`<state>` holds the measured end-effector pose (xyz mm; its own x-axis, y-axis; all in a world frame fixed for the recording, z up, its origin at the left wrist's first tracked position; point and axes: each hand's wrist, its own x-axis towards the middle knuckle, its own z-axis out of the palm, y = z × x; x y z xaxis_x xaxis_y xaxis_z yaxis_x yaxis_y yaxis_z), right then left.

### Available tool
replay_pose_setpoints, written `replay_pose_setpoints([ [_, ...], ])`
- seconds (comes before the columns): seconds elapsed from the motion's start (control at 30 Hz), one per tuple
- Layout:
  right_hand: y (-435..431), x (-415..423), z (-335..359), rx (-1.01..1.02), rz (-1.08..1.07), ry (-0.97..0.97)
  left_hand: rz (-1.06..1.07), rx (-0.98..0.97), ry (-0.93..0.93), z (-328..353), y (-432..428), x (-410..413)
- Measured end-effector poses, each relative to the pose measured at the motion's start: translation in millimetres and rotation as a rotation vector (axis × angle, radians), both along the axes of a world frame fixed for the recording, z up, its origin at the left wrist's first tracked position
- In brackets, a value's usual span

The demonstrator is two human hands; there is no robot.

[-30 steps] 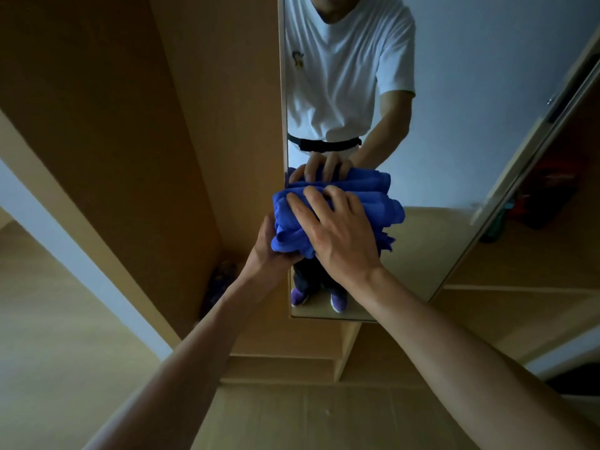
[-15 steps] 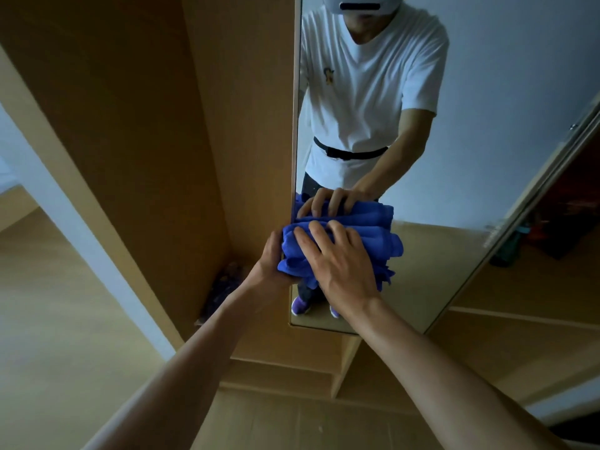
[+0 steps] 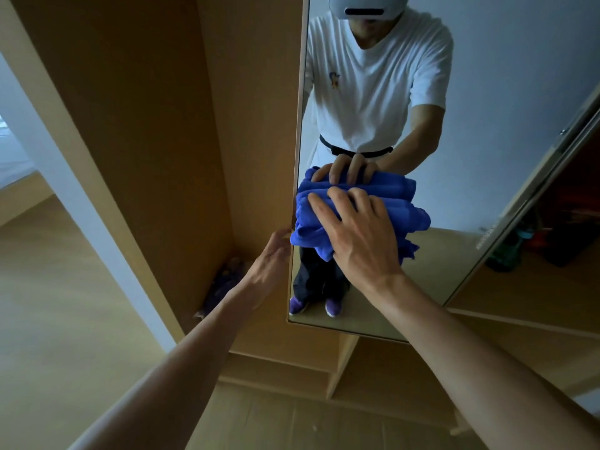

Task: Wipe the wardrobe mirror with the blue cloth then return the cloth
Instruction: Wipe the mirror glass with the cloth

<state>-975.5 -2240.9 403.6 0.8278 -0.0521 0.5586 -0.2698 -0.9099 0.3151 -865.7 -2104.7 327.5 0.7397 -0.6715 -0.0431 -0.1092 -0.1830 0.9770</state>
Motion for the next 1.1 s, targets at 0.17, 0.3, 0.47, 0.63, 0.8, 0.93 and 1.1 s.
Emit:
replay_pose_setpoints([
  [0.17,4,6,-40,0.046,0.005,0.021,0.062,-0.058,0.105,-9,-10,2],
  [0.3,5,6,-73,0.060,-0.029,0.154,0.132,-0.054,0.052,-15,-19,0],
  [0.47,3,5,-80,0.036,-0.015,0.221,0.193,-0.053,0.002,-24,-25,-3],
  [0.63,-8,-11,-57,0.110,-0.015,0.219,0.216,-0.026,0.006,-28,-26,-11],
  [0.8,-30,-31,-19,0.093,-0.002,0.035,0.200,0.005,-0.042,-29,-27,-20],
  [0.93,-44,-38,-5,0.093,0.021,-0.052,0.233,0.028,-0.039,-27,-30,-25],
  [1.1,-48,-40,-30,0.031,0.006,0.009,0.250,0.013,-0.063,-27,-32,-29],
])
